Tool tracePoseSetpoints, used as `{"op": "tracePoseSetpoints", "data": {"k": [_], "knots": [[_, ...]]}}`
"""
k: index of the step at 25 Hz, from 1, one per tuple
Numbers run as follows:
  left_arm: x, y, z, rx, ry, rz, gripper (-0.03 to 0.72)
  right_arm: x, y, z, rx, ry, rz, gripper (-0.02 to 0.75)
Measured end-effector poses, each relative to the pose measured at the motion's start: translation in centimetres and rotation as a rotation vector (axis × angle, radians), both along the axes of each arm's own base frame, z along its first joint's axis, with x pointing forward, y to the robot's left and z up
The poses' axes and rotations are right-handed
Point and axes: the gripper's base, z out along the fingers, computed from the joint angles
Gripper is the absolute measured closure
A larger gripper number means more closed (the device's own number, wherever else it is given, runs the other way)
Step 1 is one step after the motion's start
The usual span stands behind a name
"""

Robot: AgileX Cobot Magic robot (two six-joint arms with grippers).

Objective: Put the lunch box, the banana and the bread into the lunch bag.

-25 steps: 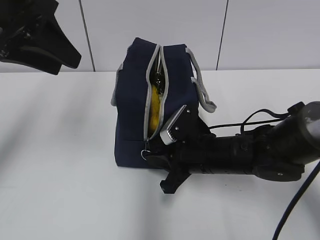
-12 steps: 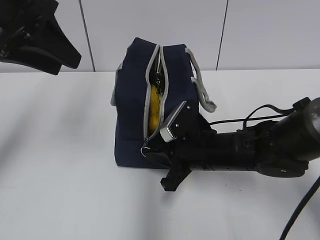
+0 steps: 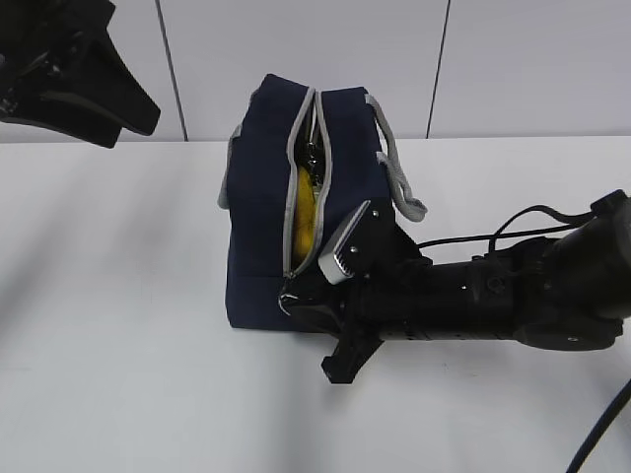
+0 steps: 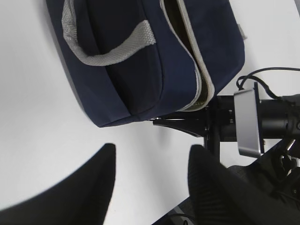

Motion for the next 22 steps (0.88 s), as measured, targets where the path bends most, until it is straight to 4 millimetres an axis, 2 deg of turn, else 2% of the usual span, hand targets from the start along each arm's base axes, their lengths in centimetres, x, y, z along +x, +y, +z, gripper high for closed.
{"op": "tracePoseSetpoints", "data": {"k": [14,22], "knots": [[0.0,0.0,0.0,0.0,0.0,0.0,0.328,-0.8,-0.2,2.9,0.01,-0.07,0.033,0.754],[0.0,0.0,0.0,0.0,-0.002,0.001,0.328,-1.3,-0.3,5.5,0.043,-0.114,0.046,0.754]]}}
